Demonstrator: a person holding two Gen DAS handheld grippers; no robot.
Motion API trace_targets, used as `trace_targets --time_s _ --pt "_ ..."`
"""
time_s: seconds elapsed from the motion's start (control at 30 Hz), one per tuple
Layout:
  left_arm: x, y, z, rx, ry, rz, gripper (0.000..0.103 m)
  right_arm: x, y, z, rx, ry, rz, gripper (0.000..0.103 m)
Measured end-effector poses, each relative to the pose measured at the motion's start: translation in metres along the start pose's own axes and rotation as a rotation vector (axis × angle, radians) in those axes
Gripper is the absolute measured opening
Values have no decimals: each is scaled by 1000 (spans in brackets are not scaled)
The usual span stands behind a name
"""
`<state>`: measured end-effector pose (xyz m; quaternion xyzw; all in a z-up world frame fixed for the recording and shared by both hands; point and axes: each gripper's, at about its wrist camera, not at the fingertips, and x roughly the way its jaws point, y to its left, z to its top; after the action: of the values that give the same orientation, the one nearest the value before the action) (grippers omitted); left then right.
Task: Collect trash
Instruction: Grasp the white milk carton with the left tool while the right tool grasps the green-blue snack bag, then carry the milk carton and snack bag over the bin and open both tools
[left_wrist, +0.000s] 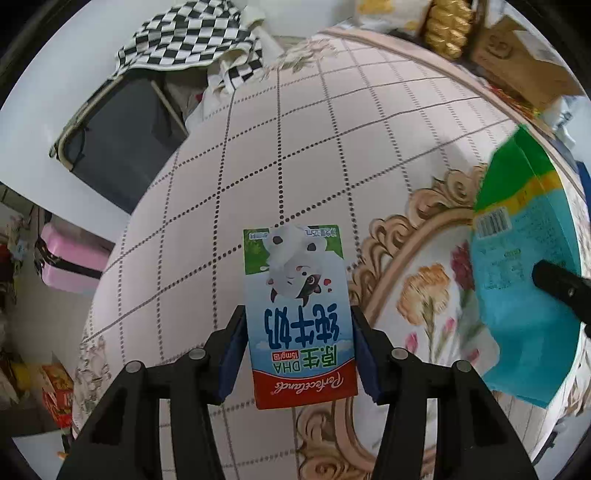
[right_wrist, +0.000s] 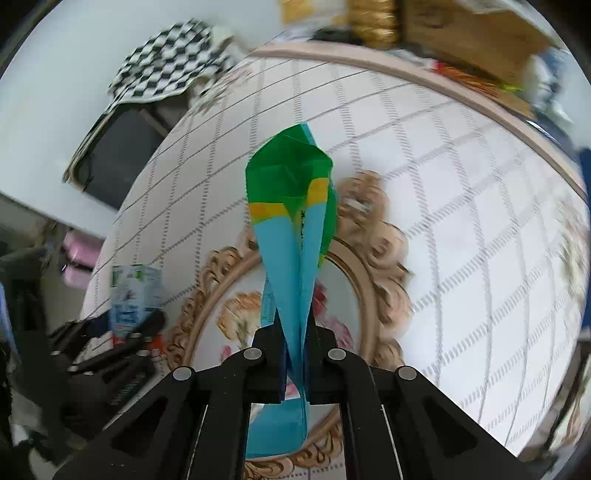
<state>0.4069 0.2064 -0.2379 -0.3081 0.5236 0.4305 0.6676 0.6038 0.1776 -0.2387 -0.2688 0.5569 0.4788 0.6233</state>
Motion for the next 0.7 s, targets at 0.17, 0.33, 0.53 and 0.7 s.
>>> trace_targets --time_s 0.17,0.33,0.53,0.7 --pt "-38 0 -29 48 -35 -45 50 -38 6 -41 86 -93 -30 5" --pt "-76 3 -59 148 -80 -75 50 -85 22 -106 132 -149 -27 5" --pt "-118 23 -96 223 -131 -154 50 -136 51 -187 200 -199 -48 5" --pt "-150 62 -137 249 -159 -260 50 -174 92 -268 264 -240 -62 5"
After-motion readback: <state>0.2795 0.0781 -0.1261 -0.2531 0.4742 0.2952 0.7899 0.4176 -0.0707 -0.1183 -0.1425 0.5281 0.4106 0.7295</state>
